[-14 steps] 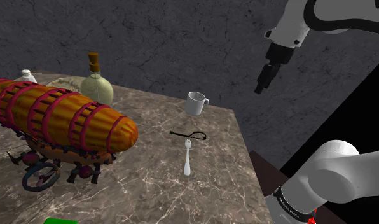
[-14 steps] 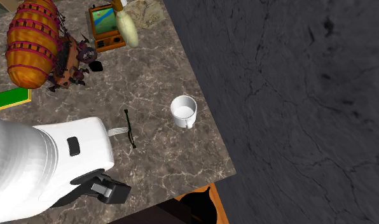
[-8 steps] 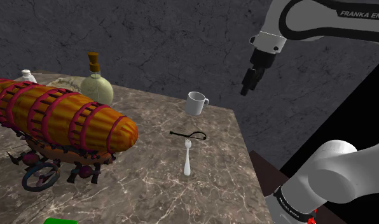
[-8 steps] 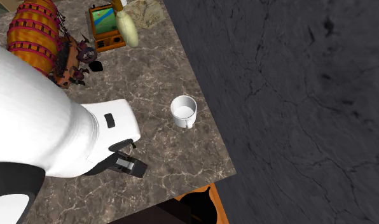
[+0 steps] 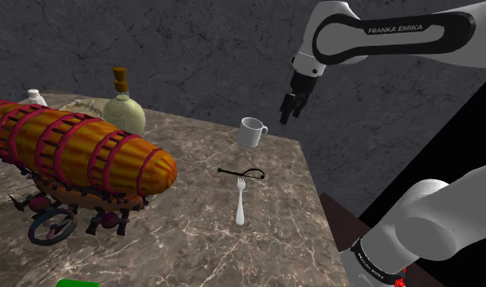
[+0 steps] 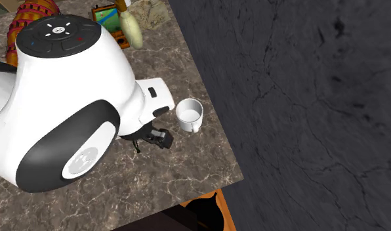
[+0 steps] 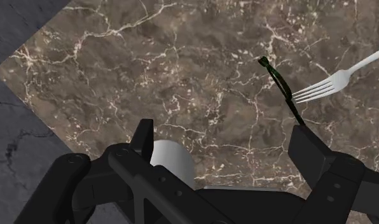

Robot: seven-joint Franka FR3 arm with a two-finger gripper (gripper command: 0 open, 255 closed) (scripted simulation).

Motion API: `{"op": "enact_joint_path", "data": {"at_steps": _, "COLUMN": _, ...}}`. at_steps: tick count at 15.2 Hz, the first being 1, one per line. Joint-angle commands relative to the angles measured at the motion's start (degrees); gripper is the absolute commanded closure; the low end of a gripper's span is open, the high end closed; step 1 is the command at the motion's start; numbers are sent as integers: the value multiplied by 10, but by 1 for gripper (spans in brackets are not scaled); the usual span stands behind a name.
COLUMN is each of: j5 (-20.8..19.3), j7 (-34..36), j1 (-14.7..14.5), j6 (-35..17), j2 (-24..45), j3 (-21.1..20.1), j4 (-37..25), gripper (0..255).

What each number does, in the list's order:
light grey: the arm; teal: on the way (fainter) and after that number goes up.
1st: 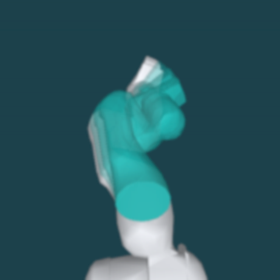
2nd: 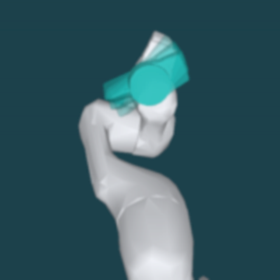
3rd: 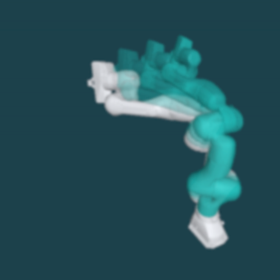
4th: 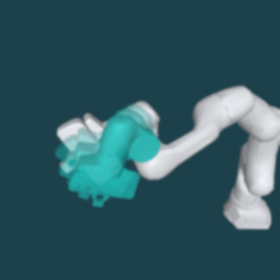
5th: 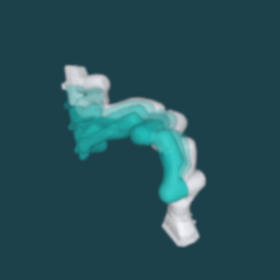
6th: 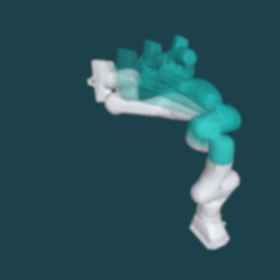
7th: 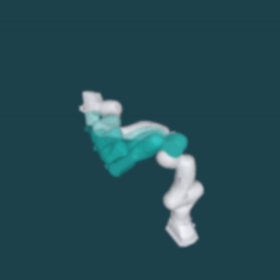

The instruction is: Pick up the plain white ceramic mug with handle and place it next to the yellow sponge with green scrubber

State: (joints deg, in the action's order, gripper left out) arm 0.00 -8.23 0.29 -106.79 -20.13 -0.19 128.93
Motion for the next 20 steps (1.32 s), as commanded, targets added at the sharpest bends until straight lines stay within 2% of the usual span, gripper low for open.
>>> {"op": "enact_joint_path", "data": {"at_steps": 1, "j5": 0, "j7": 2, "j1": -1, "j6": -32, "j2": 48, "j3": -2, "j4": -17, "gripper": 0}}
{"op": "enact_joint_path", "data": {"at_steps": 8, "j5": -2, "j7": 7, "j1": -4, "j6": -97, "j2": 198, "j3": -6, "j4": -104, "gripper": 0}}
{"op": "enact_joint_path", "data": {"at_steps": 14, "j5": -5, "j7": 12, "j1": -6, "j6": -124, "j2": 325, "j3": -8, "j4": -204, "gripper": 0}}
{"op": "enact_joint_path", "data": {"at_steps": 20, "j5": -5, "j7": 12, "j1": -7, "j6": -166, "j2": 343, "j3": -7, "j4": -181, "gripper": 0}}
